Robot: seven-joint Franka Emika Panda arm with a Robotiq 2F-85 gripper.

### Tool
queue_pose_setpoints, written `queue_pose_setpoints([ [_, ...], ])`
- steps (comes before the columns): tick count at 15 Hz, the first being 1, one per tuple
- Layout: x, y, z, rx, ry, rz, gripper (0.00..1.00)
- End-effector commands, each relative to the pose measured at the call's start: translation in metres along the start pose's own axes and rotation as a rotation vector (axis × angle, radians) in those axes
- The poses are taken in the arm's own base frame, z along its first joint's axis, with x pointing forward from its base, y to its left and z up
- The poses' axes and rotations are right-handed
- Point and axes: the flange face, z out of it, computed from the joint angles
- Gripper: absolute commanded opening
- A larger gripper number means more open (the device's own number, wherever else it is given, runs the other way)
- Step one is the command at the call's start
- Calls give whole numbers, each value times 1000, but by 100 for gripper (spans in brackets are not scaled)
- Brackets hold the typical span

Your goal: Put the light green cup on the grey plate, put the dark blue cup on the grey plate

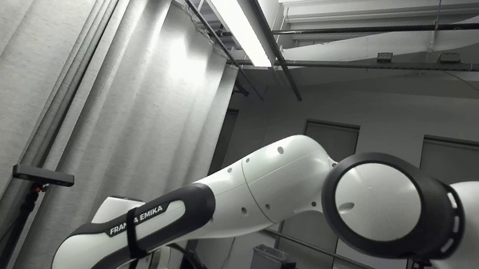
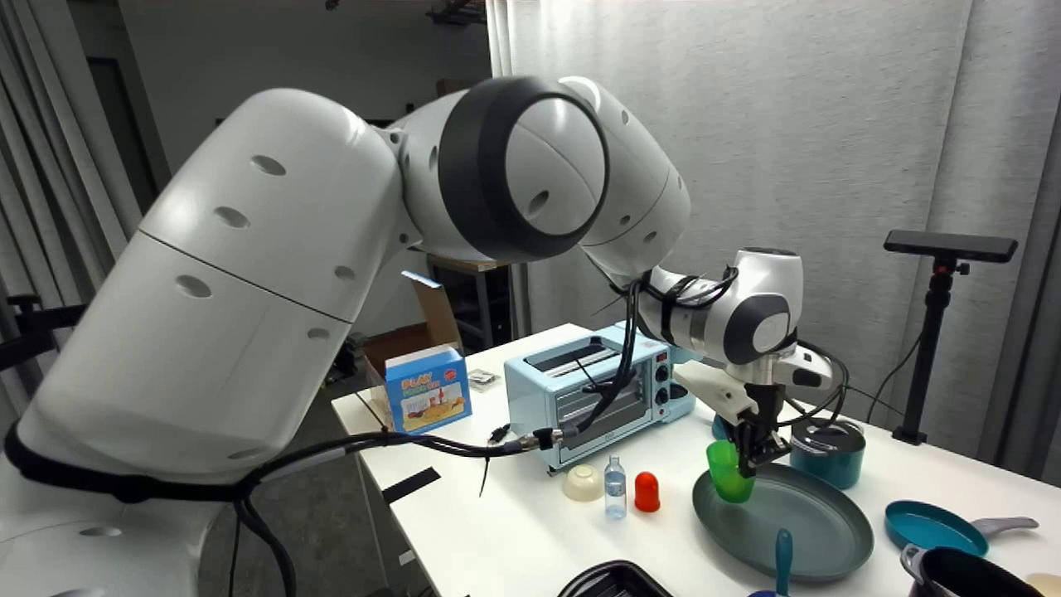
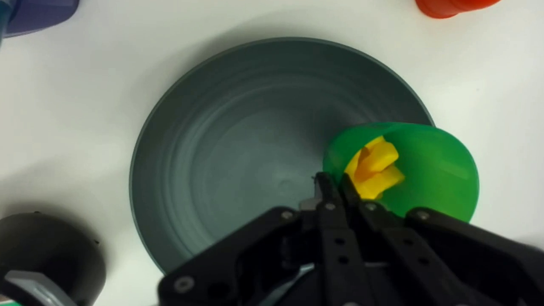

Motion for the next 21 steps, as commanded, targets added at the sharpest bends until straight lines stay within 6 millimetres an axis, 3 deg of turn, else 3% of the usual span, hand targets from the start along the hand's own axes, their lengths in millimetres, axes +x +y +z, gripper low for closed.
queue_pose_setpoints([
  [1,12,-4,11,-12,-10,23,1],
  [7,12,-13,31,-15,-28,28,1],
  [8,12,-17,33,-14,-32,32,10],
  [9,12,-19,36,-13,-35,38,31],
  [17,11,-19,29,-17,-32,40,90],
  [19,11,-17,22,-13,-23,40,100],
  [21,10,-14,13,-12,-6,37,100],
])
